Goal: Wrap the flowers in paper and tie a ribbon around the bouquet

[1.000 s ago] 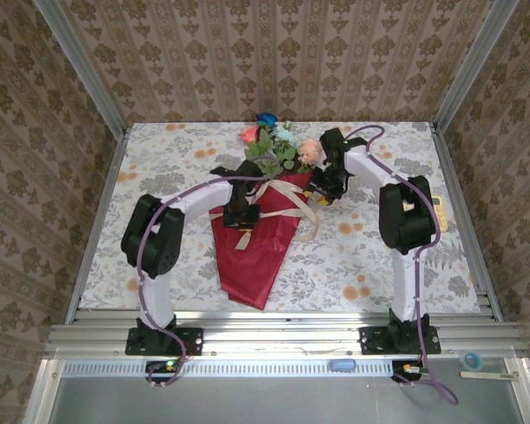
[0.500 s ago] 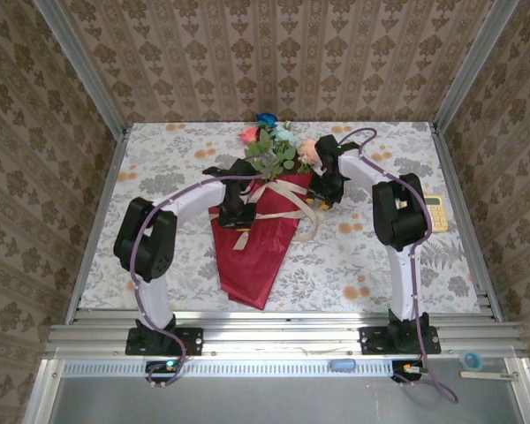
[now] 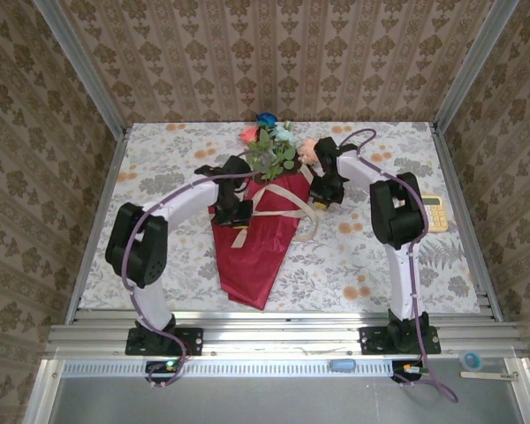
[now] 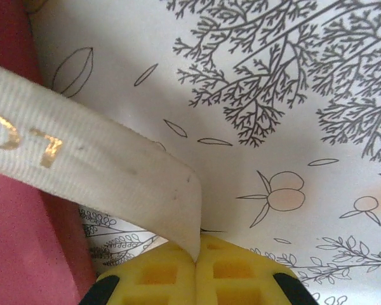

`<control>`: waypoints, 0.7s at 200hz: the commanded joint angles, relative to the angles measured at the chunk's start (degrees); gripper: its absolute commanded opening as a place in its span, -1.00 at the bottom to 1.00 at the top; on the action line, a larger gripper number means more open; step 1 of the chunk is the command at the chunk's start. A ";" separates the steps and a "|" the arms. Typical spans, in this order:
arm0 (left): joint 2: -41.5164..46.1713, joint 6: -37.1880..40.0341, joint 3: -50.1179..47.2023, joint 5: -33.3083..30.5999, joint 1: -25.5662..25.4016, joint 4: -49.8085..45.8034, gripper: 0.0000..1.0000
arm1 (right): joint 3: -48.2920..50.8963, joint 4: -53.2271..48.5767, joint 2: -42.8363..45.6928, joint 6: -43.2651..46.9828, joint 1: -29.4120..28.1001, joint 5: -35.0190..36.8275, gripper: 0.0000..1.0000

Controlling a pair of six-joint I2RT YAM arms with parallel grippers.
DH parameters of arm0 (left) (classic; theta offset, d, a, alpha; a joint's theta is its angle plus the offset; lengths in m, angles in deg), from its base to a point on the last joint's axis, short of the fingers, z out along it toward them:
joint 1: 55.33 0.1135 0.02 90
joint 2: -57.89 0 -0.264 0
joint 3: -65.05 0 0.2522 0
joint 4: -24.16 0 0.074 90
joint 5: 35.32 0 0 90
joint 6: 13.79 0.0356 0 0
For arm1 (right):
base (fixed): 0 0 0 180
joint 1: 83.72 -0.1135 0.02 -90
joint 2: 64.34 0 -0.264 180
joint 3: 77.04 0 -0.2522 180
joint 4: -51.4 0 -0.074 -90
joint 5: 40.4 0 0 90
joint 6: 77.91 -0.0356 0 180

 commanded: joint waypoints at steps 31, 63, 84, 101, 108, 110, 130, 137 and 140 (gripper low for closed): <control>11.92 -0.23 -6.71 0.57 13.82 -3.27 -1.00 | 3.51 0.83 7.19 -2.52 3.14 6.90 -1.00; 14.21 0.05 -9.13 -0.70 22.29 -4.28 -1.00 | 6.46 0.73 10.06 -2.36 4.85 7.46 -1.00; 13.96 -0.64 -9.85 -1.71 27.71 -4.10 -1.00 | 8.55 0.69 11.35 -2.54 6.72 8.40 -1.00; 13.32 -0.73 -9.38 -3.10 31.12 -3.92 -1.00 | 9.39 0.35 11.64 -2.36 8.38 8.91 -1.00; 12.84 -0.59 -9.01 -3.71 32.14 -3.75 -1.00 | 9.54 -0.02 11.66 -2.20 8.96 9.22 -1.00; 12.76 -0.56 -8.90 -3.95 32.49 -3.80 -1.00 | 9.57 -0.05 11.66 -2.14 9.10 9.40 -1.00; 11.10 -0.38 -7.78 -6.65 35.42 -4.36 -1.00 | 10.06 0.03 11.58 -1.66 10.60 9.26 -1.00; 10.47 -0.55 -7.33 -7.90 36.40 -4.73 -1.00 | 10.00 -0.15 11.27 -1.49 10.93 9.37 -1.00; 10.12 -0.65 -7.22 -8.31 36.80 -4.85 -1.00 | 9.99 -0.26 11.19 -1.41 11.06 9.47 -1.00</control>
